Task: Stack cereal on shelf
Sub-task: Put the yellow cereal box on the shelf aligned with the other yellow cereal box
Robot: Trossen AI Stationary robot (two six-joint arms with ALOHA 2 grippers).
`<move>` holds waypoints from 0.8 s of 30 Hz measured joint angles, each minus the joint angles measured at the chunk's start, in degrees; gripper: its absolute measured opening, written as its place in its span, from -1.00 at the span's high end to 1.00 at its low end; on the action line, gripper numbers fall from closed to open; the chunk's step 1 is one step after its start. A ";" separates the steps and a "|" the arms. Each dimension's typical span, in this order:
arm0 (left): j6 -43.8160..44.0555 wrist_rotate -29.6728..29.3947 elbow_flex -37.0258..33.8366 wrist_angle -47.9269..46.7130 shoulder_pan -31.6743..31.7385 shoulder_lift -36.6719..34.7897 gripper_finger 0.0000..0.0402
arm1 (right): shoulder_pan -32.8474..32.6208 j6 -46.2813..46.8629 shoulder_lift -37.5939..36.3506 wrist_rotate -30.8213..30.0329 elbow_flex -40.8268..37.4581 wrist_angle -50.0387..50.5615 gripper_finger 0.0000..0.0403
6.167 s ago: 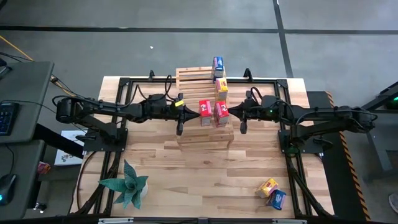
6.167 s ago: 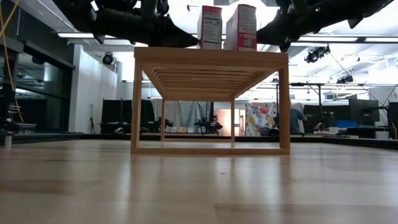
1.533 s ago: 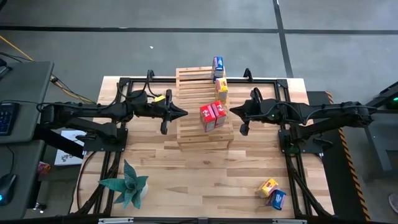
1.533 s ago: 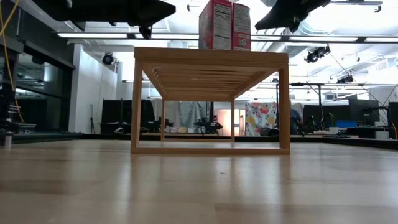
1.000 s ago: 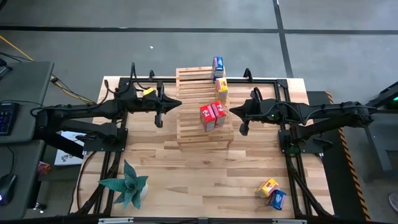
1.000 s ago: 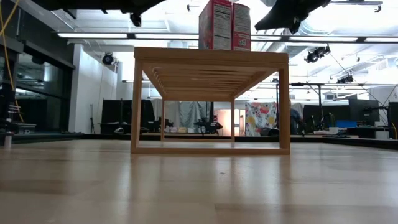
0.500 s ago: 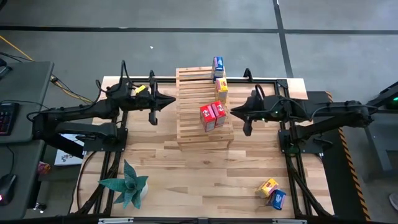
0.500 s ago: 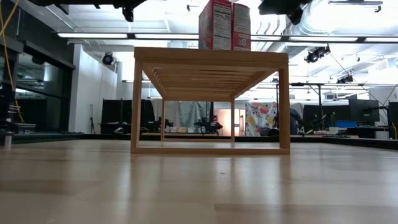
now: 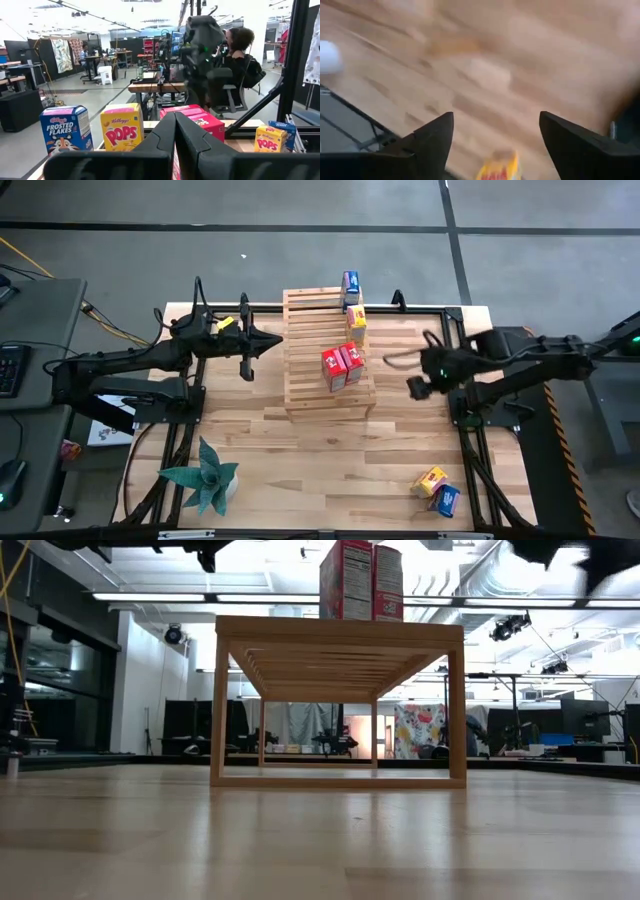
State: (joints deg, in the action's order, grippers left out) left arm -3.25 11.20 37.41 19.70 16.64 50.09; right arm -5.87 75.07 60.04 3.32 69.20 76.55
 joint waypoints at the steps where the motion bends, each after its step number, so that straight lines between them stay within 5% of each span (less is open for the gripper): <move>1: 0.01 0.00 0.00 0.00 -0.02 0.00 1.00 | -1.90 4.53 -0.01 1.28 -0.78 1.21 -0.44; 7: -0.28 0.11 0.00 0.35 -0.15 0.00 1.00 | -14.96 25.73 0.03 4.71 -4.27 -3.80 -0.45; 12: 0.01 0.15 -0.01 -0.58 -0.15 0.02 1.00 | -25.80 42.58 2.28 -2.85 -4.38 -8.69 -0.45; 16: 0.01 0.22 -0.05 -2.64 -0.15 0.06 1.00 | -32.17 54.56 7.04 -0.71 -4.40 -9.15 -0.45; 20: 0.01 0.25 -0.05 -3.13 -0.17 0.07 0.99 | -36.18 54.87 10.97 5.32 -4.34 -12.49 -0.45; 24: 0.01 0.25 -0.05 -3.15 -0.17 0.07 0.98 | -38.35 45.88 14.26 1.40 -1.09 -12.74 -0.45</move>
State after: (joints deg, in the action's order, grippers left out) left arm -3.25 11.45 37.36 16.55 16.47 50.15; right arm -44.22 120.95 74.30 4.72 68.11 63.81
